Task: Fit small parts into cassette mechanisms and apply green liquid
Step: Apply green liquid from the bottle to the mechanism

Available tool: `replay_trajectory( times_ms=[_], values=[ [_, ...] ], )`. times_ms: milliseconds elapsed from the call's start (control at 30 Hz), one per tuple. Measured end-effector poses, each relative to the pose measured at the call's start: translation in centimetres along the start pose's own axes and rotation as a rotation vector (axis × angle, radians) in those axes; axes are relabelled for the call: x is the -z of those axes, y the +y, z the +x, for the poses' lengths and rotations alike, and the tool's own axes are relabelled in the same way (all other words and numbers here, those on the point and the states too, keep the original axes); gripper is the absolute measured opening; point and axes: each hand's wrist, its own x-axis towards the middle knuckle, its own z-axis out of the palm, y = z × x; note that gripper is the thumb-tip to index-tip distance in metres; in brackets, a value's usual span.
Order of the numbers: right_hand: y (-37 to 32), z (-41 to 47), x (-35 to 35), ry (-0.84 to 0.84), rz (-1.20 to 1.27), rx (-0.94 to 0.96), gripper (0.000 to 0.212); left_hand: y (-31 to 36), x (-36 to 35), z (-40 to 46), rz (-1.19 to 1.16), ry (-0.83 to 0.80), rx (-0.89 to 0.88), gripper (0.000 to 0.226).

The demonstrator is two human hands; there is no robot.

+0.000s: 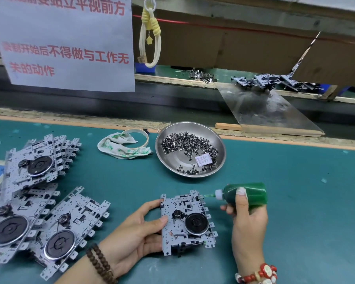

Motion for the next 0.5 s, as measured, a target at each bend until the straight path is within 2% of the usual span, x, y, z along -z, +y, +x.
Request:
replay_trajectory(
  times_ms=[133, 233, 367, 500],
  values=[
    [-0.5, 0.1, -0.2, -0.033, 0.205, -0.164, 0.022, 0.0, -0.4, 0.1, 0.034, 0.010, -0.017, 0.058],
    [-1.0, 0.4, 0.0, -0.072, 0.417, -0.369, 0.018, 0.0, -0.4, 0.1, 0.028, 0.014, -0.015, 0.056],
    [-1.6, 0.5, 0.7, -0.117, 0.708, -0.638, 0.025, -0.1, -0.4, 0.1, 0.027, 0.015, -0.014, 0.056],
    [-1.6, 0.1, 0.0, -0.165, 0.632, -0.653, 0.019, 0.0, -0.4, 0.2, 0.027, 0.024, -0.010, 0.057]
  ],
)
